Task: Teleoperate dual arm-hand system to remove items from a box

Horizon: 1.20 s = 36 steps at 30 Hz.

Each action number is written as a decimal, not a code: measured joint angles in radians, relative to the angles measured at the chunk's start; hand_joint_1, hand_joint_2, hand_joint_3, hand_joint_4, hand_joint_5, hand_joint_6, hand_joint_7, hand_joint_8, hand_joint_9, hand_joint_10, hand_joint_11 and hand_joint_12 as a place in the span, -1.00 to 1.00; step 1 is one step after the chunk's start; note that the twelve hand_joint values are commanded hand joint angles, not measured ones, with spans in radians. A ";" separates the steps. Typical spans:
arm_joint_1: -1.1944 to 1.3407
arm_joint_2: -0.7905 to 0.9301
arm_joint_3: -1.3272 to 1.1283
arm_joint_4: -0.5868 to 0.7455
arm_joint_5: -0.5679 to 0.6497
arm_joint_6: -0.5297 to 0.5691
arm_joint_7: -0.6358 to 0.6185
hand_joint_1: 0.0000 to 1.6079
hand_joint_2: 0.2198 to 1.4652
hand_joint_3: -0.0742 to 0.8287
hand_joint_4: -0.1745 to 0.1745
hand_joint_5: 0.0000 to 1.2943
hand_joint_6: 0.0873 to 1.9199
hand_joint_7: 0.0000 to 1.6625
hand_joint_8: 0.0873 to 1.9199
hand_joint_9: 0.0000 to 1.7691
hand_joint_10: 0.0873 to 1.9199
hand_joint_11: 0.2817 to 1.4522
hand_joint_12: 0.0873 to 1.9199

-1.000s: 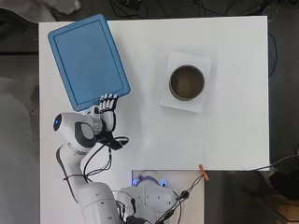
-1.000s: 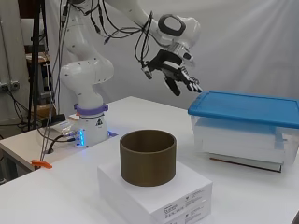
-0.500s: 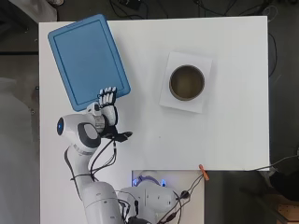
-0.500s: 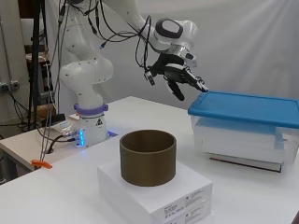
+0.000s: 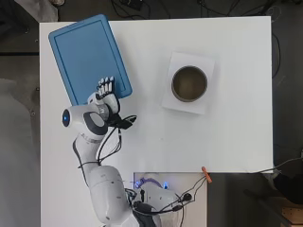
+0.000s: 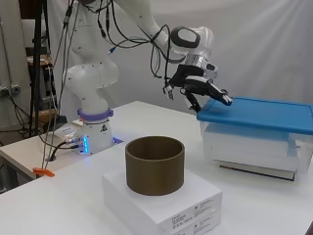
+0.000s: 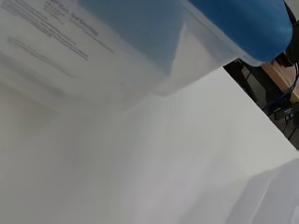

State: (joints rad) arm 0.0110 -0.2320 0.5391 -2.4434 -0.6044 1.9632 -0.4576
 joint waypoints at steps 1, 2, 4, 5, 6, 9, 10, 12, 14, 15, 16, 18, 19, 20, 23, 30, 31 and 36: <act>0.001 0.028 0.003 0.023 -0.026 -0.026 0.001 0.19 0.50 -0.80 -0.60 -0.17 -0.56 -0.34 -0.78 -0.27 -1.00 -0.59 -1.00; 0.002 0.043 -0.001 0.041 -0.024 -0.037 -0.010 0.24 0.55 -0.81 -0.23 0.02 -0.17 -0.13 -0.77 -0.09 -1.00 -0.51 -1.00; 0.015 0.030 -0.033 0.042 0.024 0.000 -0.086 0.20 0.59 -0.83 0.47 0.16 0.19 0.05 -0.95 0.00 -1.00 -0.50 -1.00; 0.022 0.007 -0.055 0.023 0.053 0.042 -0.151 0.19 0.60 -0.83 0.63 0.18 0.26 0.07 -1.00 -0.01 -1.00 -0.52 -1.00; 0.029 -0.022 -0.075 -0.005 0.076 0.093 -0.231 0.18 0.60 -0.83 0.68 0.19 0.29 0.05 -1.00 -0.04 -1.00 -0.54 -1.00; 0.051 -0.083 -0.096 -0.056 0.109 0.156 -0.375 0.21 0.60 -0.84 0.28 0.13 -0.01 -0.04 -1.00 -0.14 -1.00 -0.60 -1.00; 0.060 -0.116 -0.099 -0.060 0.122 0.144 -0.392 0.22 0.59 -0.84 0.12 0.17 -0.39 -0.05 -1.00 -0.16 -1.00 -0.62 -1.00; 0.069 -0.168 -0.105 -0.059 0.128 0.109 -0.390 0.25 0.57 -0.84 -0.02 0.28 -0.87 -0.07 -1.00 -0.17 -1.00 -0.64 -1.00; 0.077 -0.197 -0.109 -0.057 0.129 0.099 -0.395 0.25 0.56 -0.84 -0.11 0.30 -1.00 -0.08 -1.00 -0.18 -1.00 -0.65 -1.00; 0.080 -0.205 -0.109 -0.052 0.126 0.106 -0.401 0.23 0.56 -0.84 -0.14 0.29 -1.00 -0.08 -1.00 -0.19 -1.00 -0.66 -1.00; 0.082 -0.210 -0.109 -0.043 0.123 0.114 -0.407 0.01 0.54 -0.84 -0.21 0.23 -1.00 -0.06 -1.00 -0.17 -1.00 -0.66 -1.00; 0.085 -0.213 -0.111 -0.019 0.124 0.118 -0.417 -0.68 0.33 -0.90 -0.63 -0.32 -1.00 -0.35 -1.00 -0.36 -1.00 -0.72 -1.00; 0.085 -0.212 -0.115 -0.005 0.140 0.114 -0.424 -0.84 0.22 -0.90 -0.75 -0.52 -1.00 -0.49 -1.00 -0.47 -1.00 -0.74 -1.00; 0.085 -0.203 -0.118 0.013 0.183 0.099 -0.421 -0.92 0.14 -0.91 -0.81 -0.66 -1.00 -0.59 -1.00 -0.54 -1.00 -0.75 -1.00; 0.082 -0.156 -0.114 0.055 0.336 0.032 -0.341 -0.99 -0.02 -0.89 -0.84 -0.84 -1.00 -0.73 -1.00 -0.65 -1.00 -0.74 -1.00; 0.076 -0.026 -0.091 0.065 0.379 -0.060 -0.241 -1.00 -0.14 -0.88 -0.71 -1.00 -1.00 -0.97 -1.00 -0.82 -1.00 -0.85 -1.00; 0.077 -0.013 -0.087 0.068 0.367 -0.073 -0.240 -0.97 -0.16 -0.89 -0.69 -1.00 -1.00 -0.98 -1.00 -0.85 -1.00 -0.87 -1.00; 0.088 0.079 -0.061 0.143 0.219 -0.146 -0.233 -0.57 -0.35 -0.89 -0.34 -1.00 -1.00 -1.00 -1.00 -0.88 -1.00 -0.89 -1.00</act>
State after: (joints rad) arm 0.0987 -0.1532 0.4783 -2.3009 -0.3853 1.8168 -0.6902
